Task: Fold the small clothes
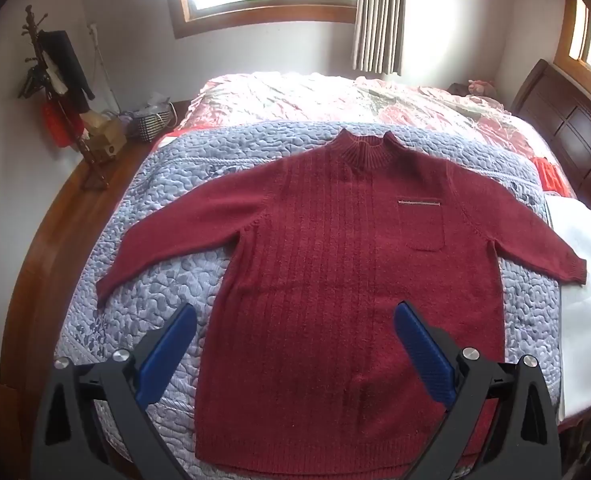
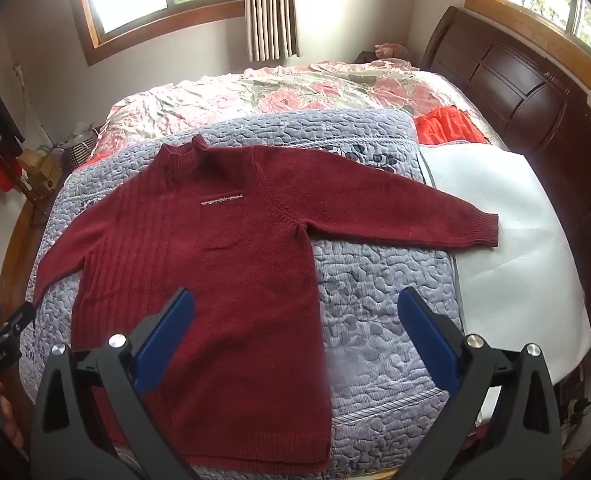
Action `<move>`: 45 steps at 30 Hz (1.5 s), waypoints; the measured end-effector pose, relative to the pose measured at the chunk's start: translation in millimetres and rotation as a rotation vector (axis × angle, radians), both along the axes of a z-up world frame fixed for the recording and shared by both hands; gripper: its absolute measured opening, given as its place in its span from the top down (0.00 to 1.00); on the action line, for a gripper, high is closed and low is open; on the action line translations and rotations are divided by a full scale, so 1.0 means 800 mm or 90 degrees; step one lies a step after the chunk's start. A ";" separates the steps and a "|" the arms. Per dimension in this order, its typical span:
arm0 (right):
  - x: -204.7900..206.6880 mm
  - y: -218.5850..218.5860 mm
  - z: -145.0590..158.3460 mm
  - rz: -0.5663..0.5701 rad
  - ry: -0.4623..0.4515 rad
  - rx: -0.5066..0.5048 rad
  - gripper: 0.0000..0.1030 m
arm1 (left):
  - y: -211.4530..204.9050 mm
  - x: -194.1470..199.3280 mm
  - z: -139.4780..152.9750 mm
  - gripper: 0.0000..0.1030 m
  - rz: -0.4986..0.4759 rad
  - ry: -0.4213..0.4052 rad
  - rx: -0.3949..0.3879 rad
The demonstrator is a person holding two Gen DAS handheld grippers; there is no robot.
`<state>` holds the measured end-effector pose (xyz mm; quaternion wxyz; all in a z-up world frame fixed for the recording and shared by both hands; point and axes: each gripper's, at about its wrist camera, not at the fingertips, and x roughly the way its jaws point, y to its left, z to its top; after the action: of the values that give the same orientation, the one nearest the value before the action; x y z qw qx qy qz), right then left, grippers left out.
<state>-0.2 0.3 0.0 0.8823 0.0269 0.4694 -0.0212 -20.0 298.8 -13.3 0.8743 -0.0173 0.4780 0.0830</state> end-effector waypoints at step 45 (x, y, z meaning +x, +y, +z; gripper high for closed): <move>-0.021 -0.003 -0.013 -0.010 0.007 -0.010 0.03 | -0.023 -0.002 0.023 0.04 -0.017 -0.018 0.017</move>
<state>-16.9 -2.4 -10.1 0.8798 0.0233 0.4737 -0.0317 -21.4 280.6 5.3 0.8823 -0.0006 0.4644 0.0772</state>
